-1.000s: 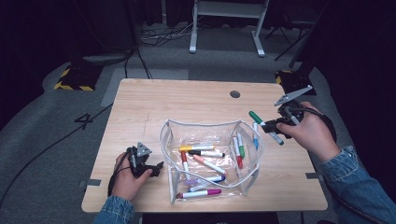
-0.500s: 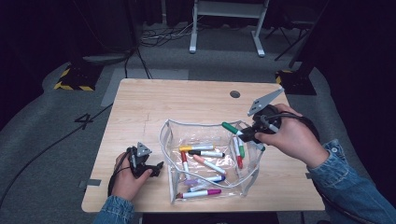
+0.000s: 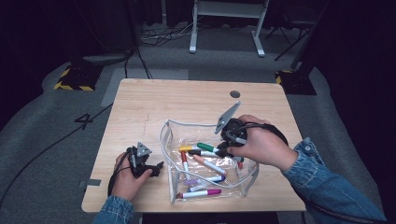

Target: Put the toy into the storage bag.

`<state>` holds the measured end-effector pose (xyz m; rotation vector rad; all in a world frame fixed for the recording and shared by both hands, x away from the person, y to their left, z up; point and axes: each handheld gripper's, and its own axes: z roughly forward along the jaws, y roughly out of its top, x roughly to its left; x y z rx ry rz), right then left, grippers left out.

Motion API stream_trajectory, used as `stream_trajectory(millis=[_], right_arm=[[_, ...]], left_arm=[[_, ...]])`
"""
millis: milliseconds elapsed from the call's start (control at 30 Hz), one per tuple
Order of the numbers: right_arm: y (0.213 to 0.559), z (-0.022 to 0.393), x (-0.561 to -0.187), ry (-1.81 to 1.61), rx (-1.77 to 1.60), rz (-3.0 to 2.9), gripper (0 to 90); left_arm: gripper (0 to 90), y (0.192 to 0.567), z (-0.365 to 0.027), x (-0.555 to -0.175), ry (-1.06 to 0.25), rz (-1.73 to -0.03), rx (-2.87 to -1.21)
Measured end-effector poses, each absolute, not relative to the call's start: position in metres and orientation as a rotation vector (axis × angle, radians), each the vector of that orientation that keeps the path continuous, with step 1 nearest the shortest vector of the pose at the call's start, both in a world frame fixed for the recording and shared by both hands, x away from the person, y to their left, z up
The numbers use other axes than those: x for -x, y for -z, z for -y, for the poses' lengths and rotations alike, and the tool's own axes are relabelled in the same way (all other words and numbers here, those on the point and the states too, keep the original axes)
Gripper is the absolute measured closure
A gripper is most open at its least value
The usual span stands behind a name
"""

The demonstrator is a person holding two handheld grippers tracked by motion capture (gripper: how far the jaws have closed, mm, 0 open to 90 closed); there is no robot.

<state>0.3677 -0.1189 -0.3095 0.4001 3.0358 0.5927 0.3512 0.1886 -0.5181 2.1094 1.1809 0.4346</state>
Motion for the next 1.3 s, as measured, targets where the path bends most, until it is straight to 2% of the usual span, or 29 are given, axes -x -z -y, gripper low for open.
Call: stream_trajectory(millis=[500,533,667,800,1100,1300], right_arm=[[0.364,0.077,-0.371,-0.327,-0.222,-3.187,77.1],[0.367,0.075,-0.371,-0.317,-0.219,-3.204,76.0],[0.374,0.072,-0.368,-0.431,-0.275,-3.204,55.9],[0.361,0.079,-0.372,-0.585,-0.333,-3.125,49.4],[0.311,0.13,-0.393,-0.833,-0.554,-2.89,50.7],[0.292,0.176,-0.412,-0.904,-0.728,-2.744,53.5]], left_arm=[[12.0,0.518,-0.189,-0.351,-0.435,-1.18,-2.11],[12.0,0.518,-0.189,-0.351,-0.435,-1.18,-2.11],[12.0,0.518,-0.189,-0.351,-0.435,-1.18,-2.11],[12.0,0.518,-0.189,-0.351,-0.434,-1.18,-2.11],[12.0,0.518,-0.189,-0.351,-0.435,-1.18,-2.11],[12.0,0.518,-0.189,-0.351,-0.43,-1.178,-2.115]])
